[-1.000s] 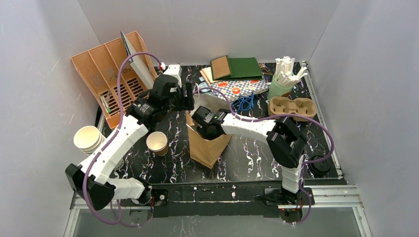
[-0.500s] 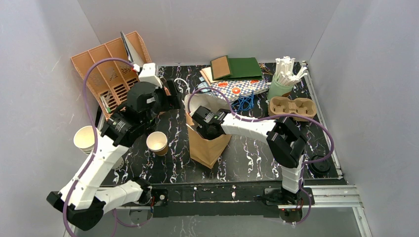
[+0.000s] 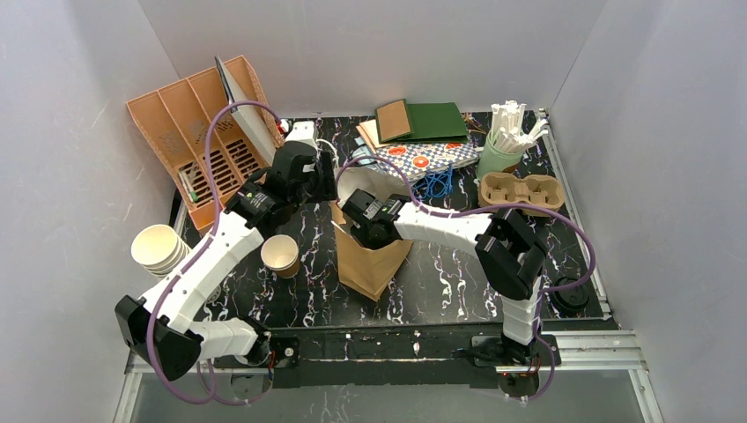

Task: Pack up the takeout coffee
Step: Place the cup tray in the takeout bag.

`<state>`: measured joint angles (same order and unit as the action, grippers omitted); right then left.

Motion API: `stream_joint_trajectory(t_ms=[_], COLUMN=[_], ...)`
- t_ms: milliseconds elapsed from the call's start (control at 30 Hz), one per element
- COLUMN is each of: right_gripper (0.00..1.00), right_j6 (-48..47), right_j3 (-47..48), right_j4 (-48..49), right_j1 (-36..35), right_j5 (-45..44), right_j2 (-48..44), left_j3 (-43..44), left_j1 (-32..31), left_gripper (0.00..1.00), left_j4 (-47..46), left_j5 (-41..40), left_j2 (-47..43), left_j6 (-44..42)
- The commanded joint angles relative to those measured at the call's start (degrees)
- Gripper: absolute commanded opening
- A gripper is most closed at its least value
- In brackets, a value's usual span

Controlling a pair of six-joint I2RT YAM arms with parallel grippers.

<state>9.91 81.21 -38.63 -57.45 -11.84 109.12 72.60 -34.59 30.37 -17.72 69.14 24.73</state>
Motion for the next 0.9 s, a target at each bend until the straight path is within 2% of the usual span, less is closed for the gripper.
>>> stream_joint_trajectory(t_ms=[0, 133, 233, 333, 533, 867], right_gripper=[0.37, 0.37, 0.37, 0.37, 0.37, 0.38], right_j6=[-0.93, -1.11, -1.12, -1.41, -2.5, -2.71], right_j3=[0.02, -0.06, -0.07, -0.24, -0.89, -3.59], right_j4=[-2.94, -2.94, -3.1, -3.36, -4.29, -3.9], right_j1=[-0.06, -0.1, -0.04, -0.05, -0.19, -0.89], right_j5=[0.44, 0.39, 0.33, 0.71, 1.46, 0.78], right_j2=[0.26, 0.08, -0.03, -0.07, -0.25, 0.33], left_j3=[0.42, 0.74, 0.71, 0.81, 0.35, -1.33], left_j1=[0.22, 0.23, 0.22, 0.22, 0.22, 0.22], left_gripper=[0.52, 0.43, 0.24, 0.0, 0.0, 0.0], left_j4=[-0.62, -0.26, -0.05, -0.09, -3.37, -8.25], left_j5=[-2.51, -2.09, -2.41, -1.66, 6.22, 12.47], left_j2=[-0.25, 1.08, 1.05, 0.74, -1.78, -8.12], left_j6=[-0.62, -1.46, -2.36, -3.74, -5.55, -7.2])
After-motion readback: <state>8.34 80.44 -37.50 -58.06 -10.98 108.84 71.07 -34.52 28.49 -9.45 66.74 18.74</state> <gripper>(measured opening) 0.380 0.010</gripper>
